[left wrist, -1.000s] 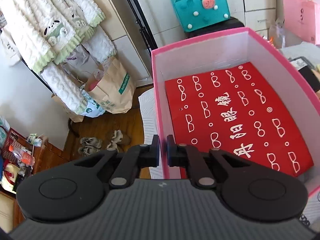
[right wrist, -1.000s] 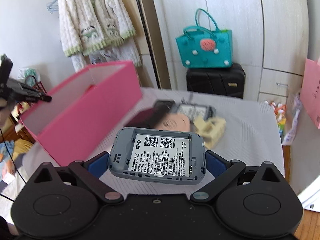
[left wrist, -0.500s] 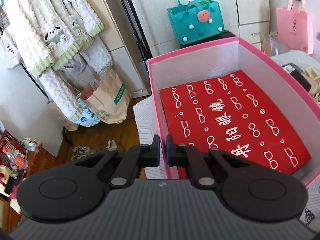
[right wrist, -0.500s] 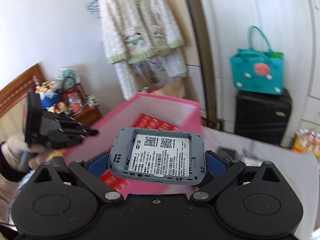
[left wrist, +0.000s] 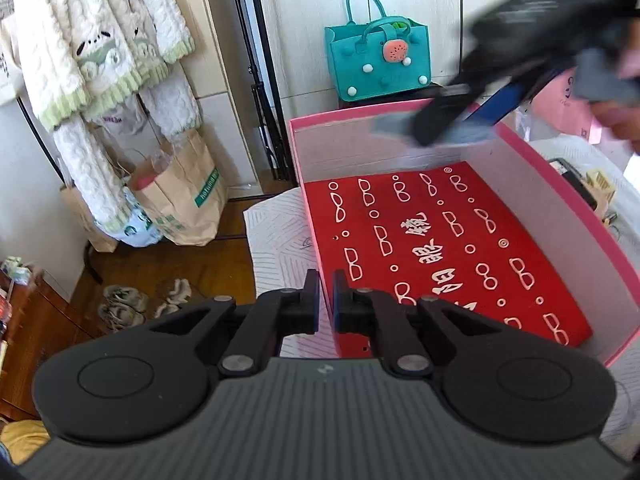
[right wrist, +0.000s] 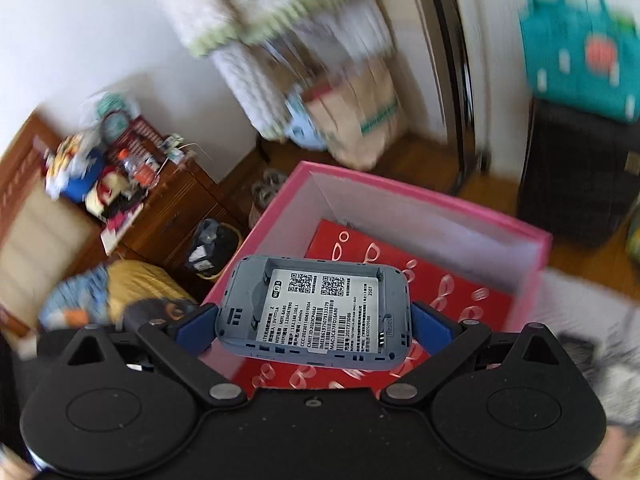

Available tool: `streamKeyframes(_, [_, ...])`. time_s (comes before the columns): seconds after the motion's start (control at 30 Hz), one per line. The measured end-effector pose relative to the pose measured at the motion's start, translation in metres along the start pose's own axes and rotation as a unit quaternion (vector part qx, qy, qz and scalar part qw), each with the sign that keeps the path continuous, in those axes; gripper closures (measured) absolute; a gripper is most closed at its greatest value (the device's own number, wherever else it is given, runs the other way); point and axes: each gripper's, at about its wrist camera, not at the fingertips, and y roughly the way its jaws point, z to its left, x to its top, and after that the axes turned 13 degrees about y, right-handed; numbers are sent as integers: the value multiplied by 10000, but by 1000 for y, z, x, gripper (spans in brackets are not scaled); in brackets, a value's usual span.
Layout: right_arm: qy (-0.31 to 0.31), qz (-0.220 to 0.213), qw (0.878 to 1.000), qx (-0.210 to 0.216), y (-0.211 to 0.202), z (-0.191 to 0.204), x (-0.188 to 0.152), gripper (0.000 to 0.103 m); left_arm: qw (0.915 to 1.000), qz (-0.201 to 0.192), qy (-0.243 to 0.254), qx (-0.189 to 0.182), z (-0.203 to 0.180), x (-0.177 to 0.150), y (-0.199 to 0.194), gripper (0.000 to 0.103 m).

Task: Organize rigid objects
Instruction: 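Carry the grey router into the pink box and release it with the right gripper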

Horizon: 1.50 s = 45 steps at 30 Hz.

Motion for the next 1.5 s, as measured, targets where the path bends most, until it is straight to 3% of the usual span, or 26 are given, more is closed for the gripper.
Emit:
streamKeyframes(0.27, [931,408,9947,-136,61,-18,9,2,9998,-122,65,-172,3,-2,2,97])
streamKeyframes(0.6, [1442,139,9869,-716,95,-32,11,1,9997,-171,70,-184,4,-6,0,96])
streamKeyframes(0.9, [2078,299,9775,-202,71,-39,20,1,9998,-86,-67,-146,3,-3,-1,96])
streamKeyframes(1.07, [1386,298,9895,277,20,-18,13,1,9995,-40,-224,-197,4,-1,0,96])
streamKeyframes(1.2, [900,89,9940,612,-35,-23,1,1,9991,43,-376,-201,6,-2,0,96])
streamKeyframes(1.37, [240,-317,9975,581,-91,-64,-27,1,9978,182,-592,-225,7,-4,1,96])
streamKeyframes(1.5, [-284,-815,9962,120,-112,-106,-56,1,9979,247,-588,-98,2,-4,3,96])
